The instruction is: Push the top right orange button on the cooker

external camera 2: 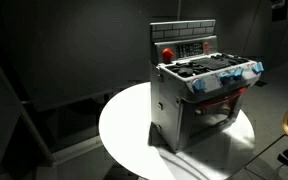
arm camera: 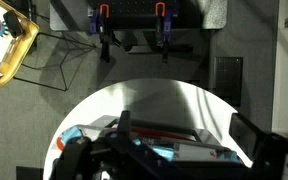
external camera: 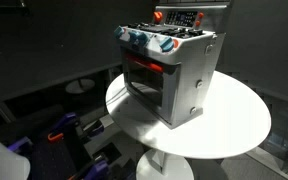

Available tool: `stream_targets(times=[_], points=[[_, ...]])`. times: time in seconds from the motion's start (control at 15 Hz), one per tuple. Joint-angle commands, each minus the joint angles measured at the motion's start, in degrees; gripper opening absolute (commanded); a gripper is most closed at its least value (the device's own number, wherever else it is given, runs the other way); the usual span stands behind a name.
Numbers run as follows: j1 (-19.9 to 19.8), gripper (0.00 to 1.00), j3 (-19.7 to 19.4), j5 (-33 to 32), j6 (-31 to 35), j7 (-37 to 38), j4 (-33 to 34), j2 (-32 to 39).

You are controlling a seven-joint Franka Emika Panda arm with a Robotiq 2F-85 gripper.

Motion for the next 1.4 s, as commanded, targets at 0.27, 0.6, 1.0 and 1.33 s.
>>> stream_targets(times=[0.27,0.6,1.0,1.33], points=[[1.5,1.00,-1.3,-0.2,-0.2,0.2,0.2,0.1],[1.6,1.00,-1.5,-1.1,0.3,0.5,1.5,0.7],[1.4,1.00,-2.2,-6.0,3.5,-0.3,5.0,1.4],[0.5,1.00,-4.3,-11.6,9.8,-0.5,3.5,-0.3]])
